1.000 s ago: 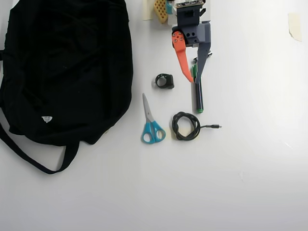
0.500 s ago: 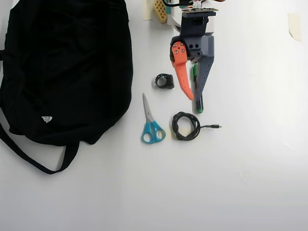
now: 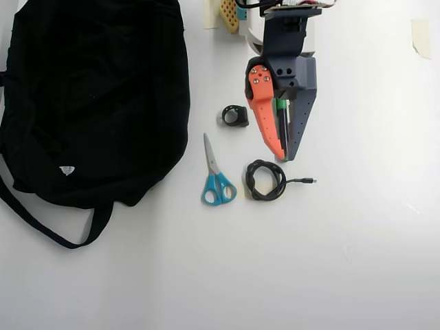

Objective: Put the green marker into the black bag

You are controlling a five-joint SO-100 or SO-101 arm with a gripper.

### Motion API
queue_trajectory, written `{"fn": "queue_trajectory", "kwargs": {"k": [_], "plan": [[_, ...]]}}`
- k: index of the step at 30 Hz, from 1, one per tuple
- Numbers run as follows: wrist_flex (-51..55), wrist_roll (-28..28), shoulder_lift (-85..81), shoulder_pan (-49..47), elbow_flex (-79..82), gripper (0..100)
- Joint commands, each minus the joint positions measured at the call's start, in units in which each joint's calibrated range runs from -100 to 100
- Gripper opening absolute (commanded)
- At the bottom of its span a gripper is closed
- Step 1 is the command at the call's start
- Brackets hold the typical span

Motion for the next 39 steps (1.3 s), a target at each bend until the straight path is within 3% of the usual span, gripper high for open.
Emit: {"fn": "queue_trajectory", "kwargs": {"k": [1,21,29,39], "plan": [[-0.3,0.2,1.1,0.5,-5.2,2],[0.0,0.4,6.2,0.1,-11.6,2],[10.0,0.6,5.8,-0.2,-12.6,2],[30.4,0.1,5.7,-2.2,-18.6,2]]}}
